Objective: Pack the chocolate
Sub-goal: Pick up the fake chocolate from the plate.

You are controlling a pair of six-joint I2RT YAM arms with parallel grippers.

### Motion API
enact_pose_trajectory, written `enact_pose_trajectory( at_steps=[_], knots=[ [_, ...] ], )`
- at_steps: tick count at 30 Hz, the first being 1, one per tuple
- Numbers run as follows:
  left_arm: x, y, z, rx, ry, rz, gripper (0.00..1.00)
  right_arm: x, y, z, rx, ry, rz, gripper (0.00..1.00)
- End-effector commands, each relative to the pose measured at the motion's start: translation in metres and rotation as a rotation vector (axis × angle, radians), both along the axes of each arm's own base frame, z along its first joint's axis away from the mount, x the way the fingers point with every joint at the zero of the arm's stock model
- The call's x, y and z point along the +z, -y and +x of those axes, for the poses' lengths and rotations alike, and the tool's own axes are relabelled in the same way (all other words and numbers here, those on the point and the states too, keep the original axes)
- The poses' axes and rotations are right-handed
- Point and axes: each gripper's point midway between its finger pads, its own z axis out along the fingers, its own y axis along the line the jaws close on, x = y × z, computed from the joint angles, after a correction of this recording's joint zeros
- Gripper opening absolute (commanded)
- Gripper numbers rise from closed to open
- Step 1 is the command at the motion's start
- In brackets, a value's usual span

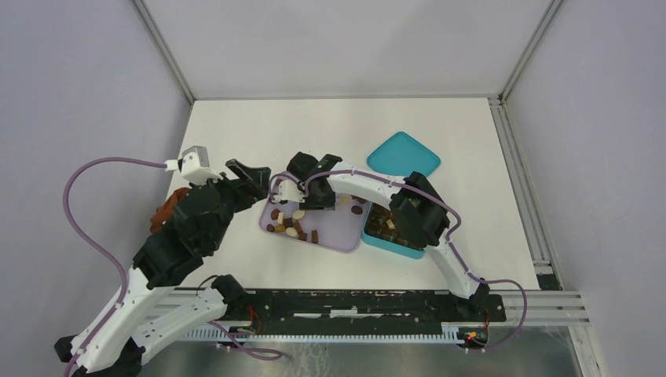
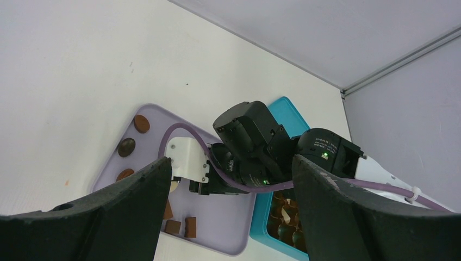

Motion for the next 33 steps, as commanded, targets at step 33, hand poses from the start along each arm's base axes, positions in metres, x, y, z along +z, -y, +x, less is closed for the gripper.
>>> enact_pose_trajectory(
  at_steps=[33],
  knots=[
    [0.010,0.001,0.000,0.015,0.021,-0.070,0.86,0.063,0.002,-0.034,0.032,-0.036,0.166,0.19]
  ],
)
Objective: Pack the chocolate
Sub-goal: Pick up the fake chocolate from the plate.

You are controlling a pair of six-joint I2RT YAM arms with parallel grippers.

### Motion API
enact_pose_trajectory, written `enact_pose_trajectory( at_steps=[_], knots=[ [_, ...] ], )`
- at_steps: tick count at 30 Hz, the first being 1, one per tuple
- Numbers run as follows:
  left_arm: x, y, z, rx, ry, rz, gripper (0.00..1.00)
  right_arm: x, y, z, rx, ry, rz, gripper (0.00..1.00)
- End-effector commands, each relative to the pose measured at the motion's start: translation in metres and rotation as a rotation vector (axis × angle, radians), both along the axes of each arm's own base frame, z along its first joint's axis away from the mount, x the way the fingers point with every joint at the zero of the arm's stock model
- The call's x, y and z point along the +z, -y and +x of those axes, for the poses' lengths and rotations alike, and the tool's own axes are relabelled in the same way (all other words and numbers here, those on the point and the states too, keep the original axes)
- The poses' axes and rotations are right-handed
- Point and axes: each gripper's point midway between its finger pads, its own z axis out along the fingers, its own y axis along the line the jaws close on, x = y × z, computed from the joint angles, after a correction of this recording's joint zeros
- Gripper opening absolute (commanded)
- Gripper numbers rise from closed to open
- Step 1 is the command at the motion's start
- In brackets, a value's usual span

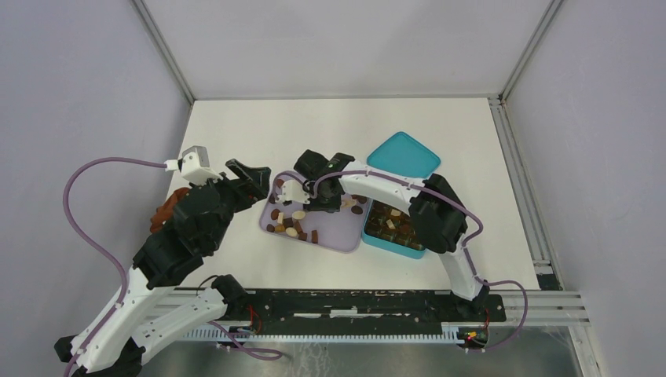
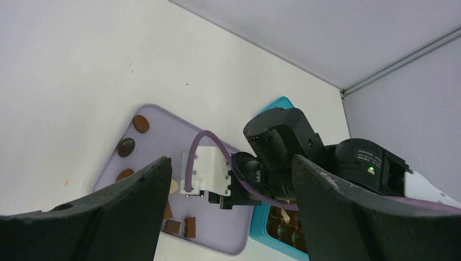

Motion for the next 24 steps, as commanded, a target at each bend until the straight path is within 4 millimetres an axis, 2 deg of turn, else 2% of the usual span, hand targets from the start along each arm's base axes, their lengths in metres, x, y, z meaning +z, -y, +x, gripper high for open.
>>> enact_pose_trajectory(
  at_steps=[1,8,13,17,24],
  knots=[
    [0.009,0.001,0.001,0.015,0.021,-0.071,0.86,0.039,-0.001,-0.009,0.008,0.023,0.090,0.19],
    [0.009,0.007,0.003,-0.001,0.020,-0.076,0.86,0.068,0.013,-0.026,0.025,0.026,0.153,0.19],
    [0.008,0.011,0.005,-0.011,0.016,-0.073,0.86,0.085,0.034,-0.036,0.018,0.020,0.191,0.19],
    [0.006,0.018,0.008,-0.026,0.010,-0.075,0.86,0.089,0.065,-0.044,-0.001,0.026,0.191,0.19],
    [-0.004,0.035,0.018,-0.059,-0.017,-0.069,0.86,0.082,0.146,-0.051,-0.104,0.017,0.168,0.19]
  ],
)
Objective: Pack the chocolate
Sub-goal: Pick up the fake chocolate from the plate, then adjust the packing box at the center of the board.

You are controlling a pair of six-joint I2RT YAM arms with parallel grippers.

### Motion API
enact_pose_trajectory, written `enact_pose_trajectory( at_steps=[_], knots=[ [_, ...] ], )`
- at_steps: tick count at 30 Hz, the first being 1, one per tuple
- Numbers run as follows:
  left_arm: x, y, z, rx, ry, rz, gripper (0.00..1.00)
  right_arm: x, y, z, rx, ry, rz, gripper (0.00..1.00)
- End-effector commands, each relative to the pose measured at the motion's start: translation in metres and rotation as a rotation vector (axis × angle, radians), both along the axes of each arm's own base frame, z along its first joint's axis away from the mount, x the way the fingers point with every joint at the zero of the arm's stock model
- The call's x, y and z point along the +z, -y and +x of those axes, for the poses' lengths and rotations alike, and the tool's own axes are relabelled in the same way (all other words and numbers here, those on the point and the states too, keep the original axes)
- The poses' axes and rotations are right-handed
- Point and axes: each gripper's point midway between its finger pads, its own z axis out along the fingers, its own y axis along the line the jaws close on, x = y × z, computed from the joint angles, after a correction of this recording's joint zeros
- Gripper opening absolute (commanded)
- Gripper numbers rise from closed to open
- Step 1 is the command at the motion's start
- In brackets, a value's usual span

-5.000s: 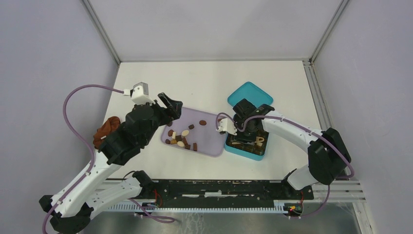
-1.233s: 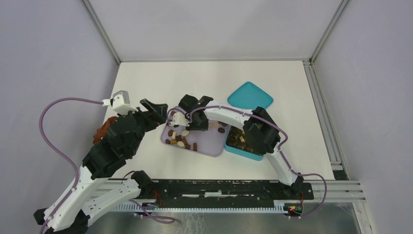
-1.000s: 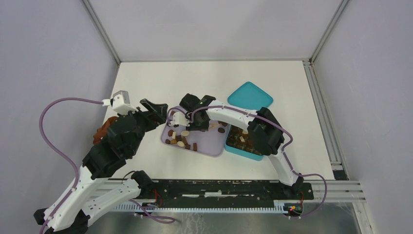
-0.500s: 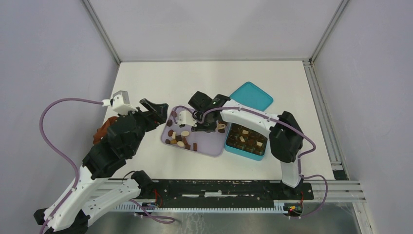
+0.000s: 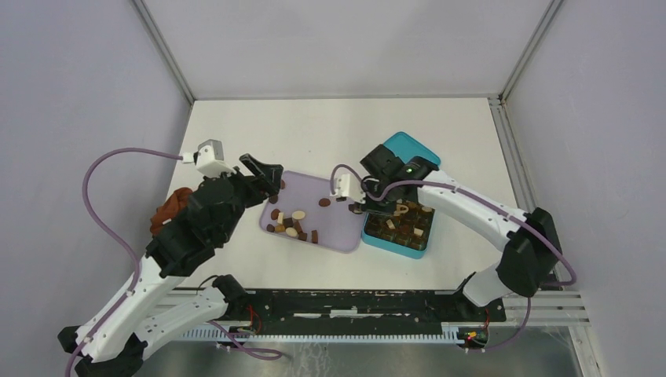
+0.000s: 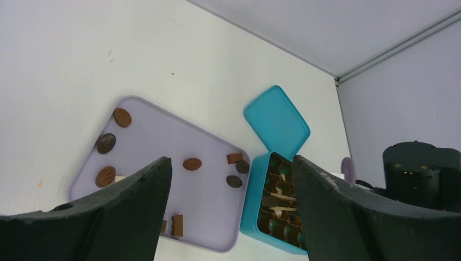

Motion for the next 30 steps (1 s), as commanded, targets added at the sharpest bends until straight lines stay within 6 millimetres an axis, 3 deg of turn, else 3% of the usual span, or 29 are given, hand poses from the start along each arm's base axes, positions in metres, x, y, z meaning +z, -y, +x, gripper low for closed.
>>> enact_pose_trajectory(
  at_steps=[1,7,15,23,30],
  knots=[
    [-0.001,0.018,0.010,-0.024,0.005,-0.052,0.86,0.005,0.045,-0.007,-0.039,0.016,0.010,0.19],
    [-0.023,0.057,0.025,-0.131,-0.043,-0.031,0.86,-0.002,0.090,-0.014,-0.120,0.020,-0.012,0.19],
    [-0.086,0.125,0.037,-0.376,-0.177,0.058,0.85,-0.007,0.124,-0.010,-0.260,0.002,0.017,0.19],
    [-0.141,0.189,0.049,-0.575,-0.275,0.064,0.75,-0.005,0.144,-0.001,-0.345,-0.010,0.054,0.19],
    [-0.211,0.231,0.044,-0.626,-0.444,0.220,0.65,0.004,0.152,0.011,-0.382,-0.004,0.071,0.19]
  ],
)
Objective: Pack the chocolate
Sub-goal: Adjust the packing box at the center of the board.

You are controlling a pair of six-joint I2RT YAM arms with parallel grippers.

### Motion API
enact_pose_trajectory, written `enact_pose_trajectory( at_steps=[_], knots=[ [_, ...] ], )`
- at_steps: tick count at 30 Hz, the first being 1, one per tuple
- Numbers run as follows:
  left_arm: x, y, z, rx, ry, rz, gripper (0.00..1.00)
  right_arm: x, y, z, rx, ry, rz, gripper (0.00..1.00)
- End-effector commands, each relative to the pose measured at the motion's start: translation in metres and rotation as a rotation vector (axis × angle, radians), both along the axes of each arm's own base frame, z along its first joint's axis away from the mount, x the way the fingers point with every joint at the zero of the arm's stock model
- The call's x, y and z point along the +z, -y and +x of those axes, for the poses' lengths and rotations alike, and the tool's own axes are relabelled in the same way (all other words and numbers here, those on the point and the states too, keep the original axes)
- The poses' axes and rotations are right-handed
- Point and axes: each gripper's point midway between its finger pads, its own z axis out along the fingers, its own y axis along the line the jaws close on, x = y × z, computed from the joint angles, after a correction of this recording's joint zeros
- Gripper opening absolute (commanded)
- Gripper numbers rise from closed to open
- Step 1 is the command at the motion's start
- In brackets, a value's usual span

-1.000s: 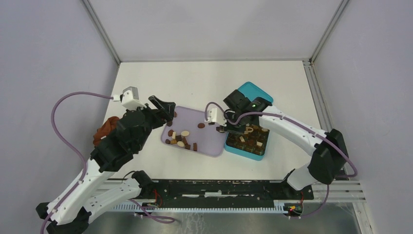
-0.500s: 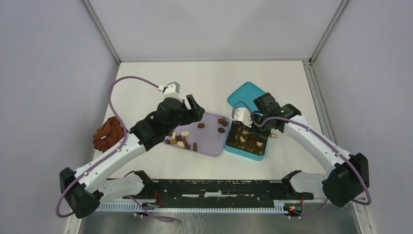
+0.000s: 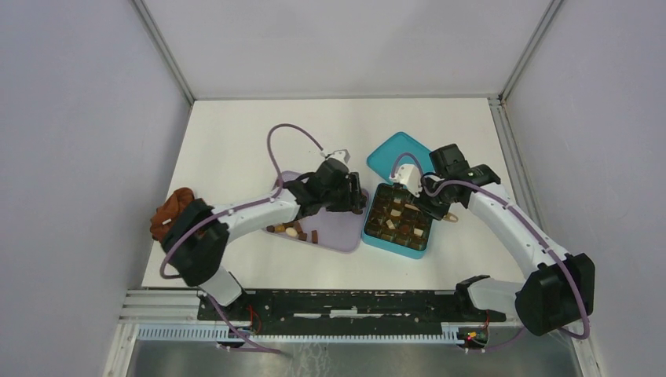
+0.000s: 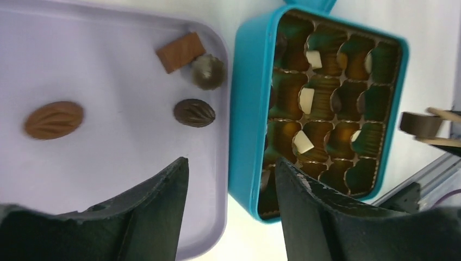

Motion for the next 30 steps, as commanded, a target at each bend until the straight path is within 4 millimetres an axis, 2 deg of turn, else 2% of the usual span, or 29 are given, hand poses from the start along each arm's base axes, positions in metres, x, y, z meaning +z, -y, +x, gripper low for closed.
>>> enact_pose_trajectory(
  at_steps=[1,5,14,16,18,23,24,28,30],
  knots=[
    [-0.004,0.038,0.001,-0.104,0.040,0.059,0.63,0.019,-0.001,0.014,0.001,0.053,0.041,0.19],
    [-0.022,0.053,0.002,-0.122,0.019,0.107,0.59,0.021,0.006,0.017,-0.019,0.052,0.039,0.19],
    [-0.026,0.072,0.016,-0.133,0.026,0.138,0.53,0.018,0.015,0.018,-0.040,0.038,0.043,0.19],
    [-0.032,0.073,0.020,-0.122,0.024,0.160,0.50,0.019,0.015,0.018,-0.042,0.039,0.045,0.19],
    [-0.039,0.072,0.023,-0.115,0.016,0.188,0.41,0.019,0.016,0.019,-0.044,0.039,0.044,0.19],
    [-0.043,0.070,0.032,-0.101,0.026,0.239,0.39,0.019,0.018,0.019,-0.047,0.037,0.047,0.19],
    [-0.042,0.071,0.033,-0.104,0.028,0.244,0.35,0.018,0.017,0.019,-0.046,0.034,0.050,0.19],
    [-0.046,0.076,0.037,-0.112,0.018,0.262,0.33,0.021,0.016,0.020,-0.045,0.036,0.057,0.19],
    [-0.046,0.077,0.038,-0.107,0.019,0.263,0.24,0.021,0.016,0.020,-0.044,0.037,0.056,0.19]
  ],
)
